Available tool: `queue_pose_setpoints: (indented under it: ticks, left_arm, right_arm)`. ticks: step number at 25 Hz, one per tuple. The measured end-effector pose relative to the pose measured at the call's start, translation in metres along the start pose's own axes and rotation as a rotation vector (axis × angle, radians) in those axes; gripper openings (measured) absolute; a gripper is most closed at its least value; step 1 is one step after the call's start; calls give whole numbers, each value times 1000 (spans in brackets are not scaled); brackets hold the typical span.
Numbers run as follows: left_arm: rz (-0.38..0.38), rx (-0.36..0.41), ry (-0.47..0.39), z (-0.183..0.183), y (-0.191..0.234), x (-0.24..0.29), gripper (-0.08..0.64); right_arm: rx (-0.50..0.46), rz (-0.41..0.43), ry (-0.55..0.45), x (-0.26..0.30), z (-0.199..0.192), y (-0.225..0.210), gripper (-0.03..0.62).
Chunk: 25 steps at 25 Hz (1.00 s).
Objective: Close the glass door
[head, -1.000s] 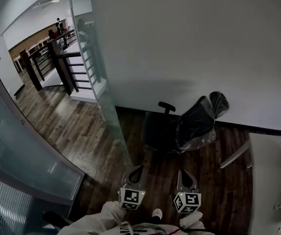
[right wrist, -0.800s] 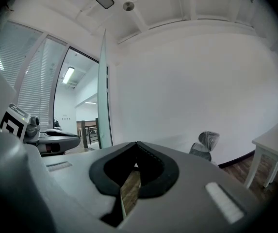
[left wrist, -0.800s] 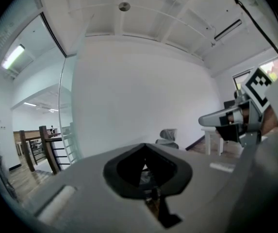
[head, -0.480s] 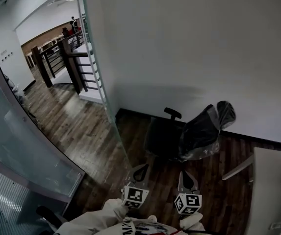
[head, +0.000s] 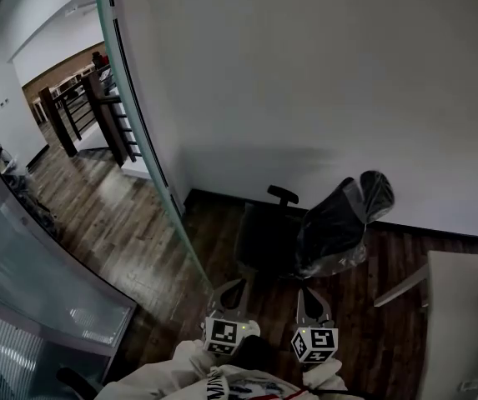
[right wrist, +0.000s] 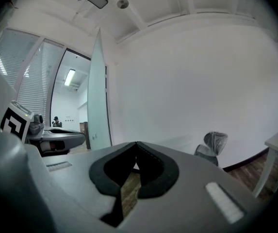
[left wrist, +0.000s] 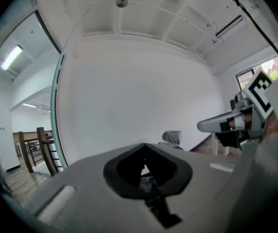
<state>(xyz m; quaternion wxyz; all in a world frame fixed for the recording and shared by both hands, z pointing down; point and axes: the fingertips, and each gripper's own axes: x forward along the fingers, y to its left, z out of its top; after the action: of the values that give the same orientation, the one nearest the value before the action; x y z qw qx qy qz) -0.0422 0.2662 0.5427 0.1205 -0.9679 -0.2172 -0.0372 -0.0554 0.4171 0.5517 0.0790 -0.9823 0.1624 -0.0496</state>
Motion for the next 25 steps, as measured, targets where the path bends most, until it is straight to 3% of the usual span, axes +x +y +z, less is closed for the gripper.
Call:
queue_pose_setpoints:
  ticks: [12,25]
  left_arm:
    - [-34,-16,-1,14,48,129,2]
    - [25,-19,36,-8,146,233,2]
  right_arm:
    - [-7,-16,26,122,26,-42,6]
    - [-13,68,55,277,28,-40,6]
